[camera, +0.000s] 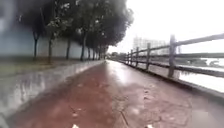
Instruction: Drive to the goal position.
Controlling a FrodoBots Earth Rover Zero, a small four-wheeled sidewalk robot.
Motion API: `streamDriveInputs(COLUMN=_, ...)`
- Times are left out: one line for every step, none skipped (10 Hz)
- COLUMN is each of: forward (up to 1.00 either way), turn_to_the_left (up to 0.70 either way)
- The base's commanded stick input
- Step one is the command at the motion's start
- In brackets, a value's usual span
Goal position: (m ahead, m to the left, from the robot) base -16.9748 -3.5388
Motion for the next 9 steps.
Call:
streamDriveInputs(forward=0.85, turn_to_the_left=0.03)
streamDriveInputs(forward=0.85, turn_to_the_left=0.03)
streamDriveInputs(forward=0.85, turn_to_the_left=0.03)
streamDriveInputs(forward=0.85, turn_to_the_left=0.03)
streamDriveInputs(forward=0.85, turn_to_the_left=0.03)
streamDriveInputs(forward=0.85, turn_to_the_left=0.03)
streamDriveInputs(forward=0.85, turn_to_the_left=0.03)
streamDriveInputs(forward=0.85, turn_to_the_left=0.03)
streamDriveInputs(forward=0.85, turn_to_the_left=0.03)
